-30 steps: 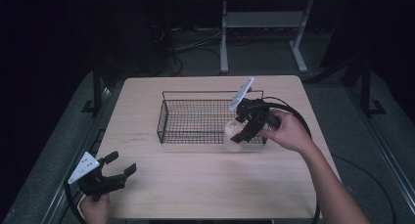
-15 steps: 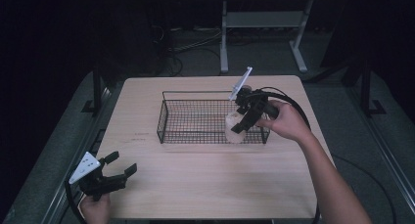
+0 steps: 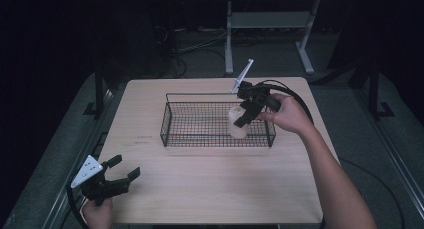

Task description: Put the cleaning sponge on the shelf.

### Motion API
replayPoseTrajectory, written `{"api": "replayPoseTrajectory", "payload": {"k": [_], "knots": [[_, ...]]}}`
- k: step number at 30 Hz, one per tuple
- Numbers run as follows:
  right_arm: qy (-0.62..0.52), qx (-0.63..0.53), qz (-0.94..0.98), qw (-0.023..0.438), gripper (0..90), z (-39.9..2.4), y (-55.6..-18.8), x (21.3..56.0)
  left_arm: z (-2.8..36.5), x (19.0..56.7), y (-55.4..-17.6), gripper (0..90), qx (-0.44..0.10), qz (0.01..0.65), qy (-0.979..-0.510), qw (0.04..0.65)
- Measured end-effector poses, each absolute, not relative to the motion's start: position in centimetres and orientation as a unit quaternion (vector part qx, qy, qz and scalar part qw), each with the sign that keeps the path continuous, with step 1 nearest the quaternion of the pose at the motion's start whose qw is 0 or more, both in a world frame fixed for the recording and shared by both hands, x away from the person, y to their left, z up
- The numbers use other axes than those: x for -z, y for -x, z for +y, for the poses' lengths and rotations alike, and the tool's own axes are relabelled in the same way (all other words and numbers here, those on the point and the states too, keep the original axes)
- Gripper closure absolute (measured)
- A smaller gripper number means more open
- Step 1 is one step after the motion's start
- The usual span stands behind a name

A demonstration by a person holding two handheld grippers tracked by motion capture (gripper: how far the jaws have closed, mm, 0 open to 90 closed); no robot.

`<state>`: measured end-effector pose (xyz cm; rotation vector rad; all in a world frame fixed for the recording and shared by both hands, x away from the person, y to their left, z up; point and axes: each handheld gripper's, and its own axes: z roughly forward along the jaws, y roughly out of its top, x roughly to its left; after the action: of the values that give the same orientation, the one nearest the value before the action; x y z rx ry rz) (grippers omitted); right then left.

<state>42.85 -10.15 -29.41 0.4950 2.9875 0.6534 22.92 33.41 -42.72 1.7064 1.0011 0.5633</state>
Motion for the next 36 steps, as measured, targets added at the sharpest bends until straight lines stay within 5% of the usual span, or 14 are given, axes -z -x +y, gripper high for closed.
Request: {"api": "replayPoseTrajectory", "payload": {"k": [36], "knots": [[-0.225, -0.190, 0.955, 0.010, 28.1, -10.1, -48.8, 33.7, 33.6, 42.8, -23.0, 13.8, -0.232, 0.419, -0.708, 0.518]]}}
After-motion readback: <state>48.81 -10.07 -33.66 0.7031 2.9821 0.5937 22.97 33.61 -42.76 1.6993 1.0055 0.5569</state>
